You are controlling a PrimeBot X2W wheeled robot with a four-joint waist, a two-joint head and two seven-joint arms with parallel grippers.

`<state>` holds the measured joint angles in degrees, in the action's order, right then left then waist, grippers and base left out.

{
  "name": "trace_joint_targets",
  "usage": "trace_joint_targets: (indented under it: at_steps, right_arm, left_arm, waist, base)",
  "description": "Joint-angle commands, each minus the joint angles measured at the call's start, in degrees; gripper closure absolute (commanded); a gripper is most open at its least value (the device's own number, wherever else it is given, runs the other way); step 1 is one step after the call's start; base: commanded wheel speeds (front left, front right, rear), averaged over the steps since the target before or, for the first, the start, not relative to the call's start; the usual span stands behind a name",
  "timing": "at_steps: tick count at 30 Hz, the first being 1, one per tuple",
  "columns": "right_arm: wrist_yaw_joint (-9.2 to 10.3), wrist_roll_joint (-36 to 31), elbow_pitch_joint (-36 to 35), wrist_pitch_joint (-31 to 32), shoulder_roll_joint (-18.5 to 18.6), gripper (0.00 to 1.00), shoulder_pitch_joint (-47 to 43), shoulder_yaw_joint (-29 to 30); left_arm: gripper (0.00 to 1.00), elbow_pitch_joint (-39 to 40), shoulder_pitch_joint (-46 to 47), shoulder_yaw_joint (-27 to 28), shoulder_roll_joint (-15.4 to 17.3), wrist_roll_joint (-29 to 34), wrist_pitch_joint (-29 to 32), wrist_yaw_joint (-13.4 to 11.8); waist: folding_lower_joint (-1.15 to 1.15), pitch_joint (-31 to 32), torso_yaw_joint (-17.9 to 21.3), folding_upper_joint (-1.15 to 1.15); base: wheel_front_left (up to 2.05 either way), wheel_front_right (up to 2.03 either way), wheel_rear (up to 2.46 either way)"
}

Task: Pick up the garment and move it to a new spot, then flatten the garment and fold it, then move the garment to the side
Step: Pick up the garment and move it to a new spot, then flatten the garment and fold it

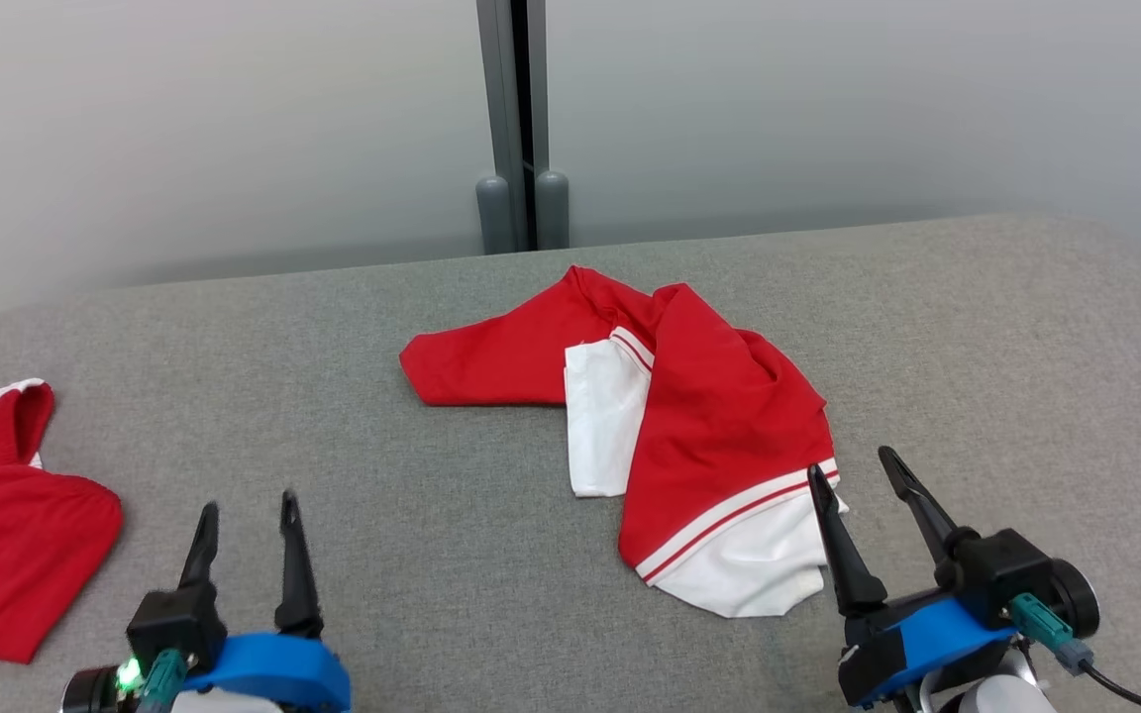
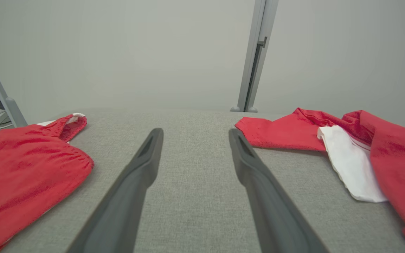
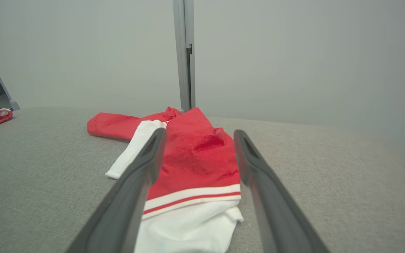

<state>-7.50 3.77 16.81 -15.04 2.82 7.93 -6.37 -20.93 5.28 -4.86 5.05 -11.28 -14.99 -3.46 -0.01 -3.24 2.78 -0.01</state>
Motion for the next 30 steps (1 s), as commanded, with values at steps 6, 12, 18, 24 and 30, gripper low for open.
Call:
trace_joint_targets:
  at_steps: [6,12,18,24,30]
  right_arm:
    - [0.02,-0.7,1.1,-0.2,0.1,0.0,-3.1,2.8]
    - [0.02,-0.7,0.6,-0.2,0.1,0.0,-3.9,3.9]
    - [0.02,-1.7,4.7,-0.2,0.1,0.0,-2.3,5.5]
    - [0.02,-2.6,11.0,-0.2,0.1,0.0,0.2,8.2]
    - [0.02,-5.2,18.7,-0.2,0.1,0.0,5.2,13.5]
  left_arm:
    - [0.0,2.7,-8.2,4.3,-1.0,1.9,-0.3,0.4]
    - [0.0,3.7,-9.7,4.7,-1.8,2.9,-0.3,1.5]
    - [0.0,3.6,-6.6,3.1,-2.1,3.8,-0.3,3.2]
    - [0.0,3.2,-5.0,1.9,-2.1,3.2,-0.3,3.9]
    - [0.0,3.0,-3.9,1.6,-2.1,2.5,-0.3,3.7]
  waist:
    - [0.01,1.9,-0.6,0.01]
    - [0.01,1.6,-1.0,0.01]
    - [0.01,-1.4,-2.4,0.01]
    - [0.01,-3.6,-4.7,0.01]
    - [0.01,-6.3,-7.4,0.01]
  base:
    - [0.0,0.0,0.0]
    - [0.0,0.0,0.0]
    - [0.0,0.0,0.0]
    - [0.0,0.0,0.0]
    - [0.0,0.0,0.0]
